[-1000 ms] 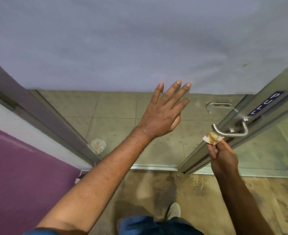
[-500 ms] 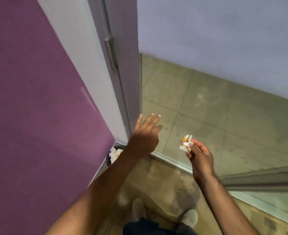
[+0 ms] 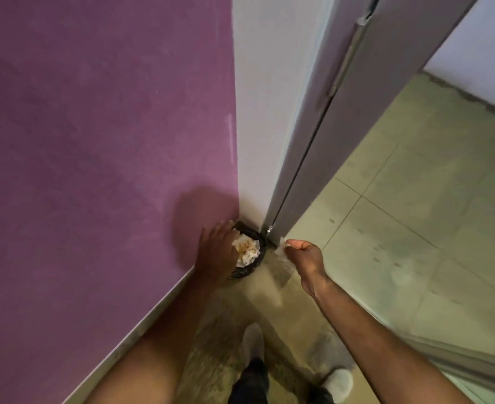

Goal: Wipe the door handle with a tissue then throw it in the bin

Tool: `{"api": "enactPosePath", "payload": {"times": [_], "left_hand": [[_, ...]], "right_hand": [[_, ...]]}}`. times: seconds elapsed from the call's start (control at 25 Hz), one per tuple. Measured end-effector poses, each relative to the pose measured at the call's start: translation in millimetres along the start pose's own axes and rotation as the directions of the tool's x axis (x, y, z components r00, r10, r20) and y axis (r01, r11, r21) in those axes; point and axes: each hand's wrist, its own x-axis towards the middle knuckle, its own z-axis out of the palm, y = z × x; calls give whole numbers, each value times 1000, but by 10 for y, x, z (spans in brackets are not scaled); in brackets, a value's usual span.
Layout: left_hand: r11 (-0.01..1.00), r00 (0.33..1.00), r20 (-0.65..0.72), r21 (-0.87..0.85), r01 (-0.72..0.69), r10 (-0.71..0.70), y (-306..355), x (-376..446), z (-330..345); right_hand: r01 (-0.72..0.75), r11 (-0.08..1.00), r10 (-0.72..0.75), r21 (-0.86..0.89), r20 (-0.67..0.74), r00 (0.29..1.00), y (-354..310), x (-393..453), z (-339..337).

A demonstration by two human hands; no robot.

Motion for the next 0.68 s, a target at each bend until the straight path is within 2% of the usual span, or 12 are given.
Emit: {"api": "enactPosePath", "payload": {"times": [0.2, 0.32, 0.48, 0.56, 0.68], "left_hand": [[989, 989, 35, -20, 146, -145, -459, -2, 83], [984, 979, 96, 49, 173, -178, -599, -10, 163], [980, 974, 115, 69, 188, -195, -743, -81, 334], [980, 975, 105, 59, 189, -194, -793, -93, 418], [981, 975, 126, 81, 175, -185, -808, -113, 498]], "right_hand": [[116, 948, -111, -295, 33, 993, 33, 229, 505], [180, 882, -169, -436, 64, 984, 136, 427, 663], [127, 836, -49, -534, 158, 986, 247, 683, 838], [119, 858, -60, -500, 134, 989, 296, 749, 946], [142, 789, -150, -597, 36, 988, 384, 717, 991]]}}
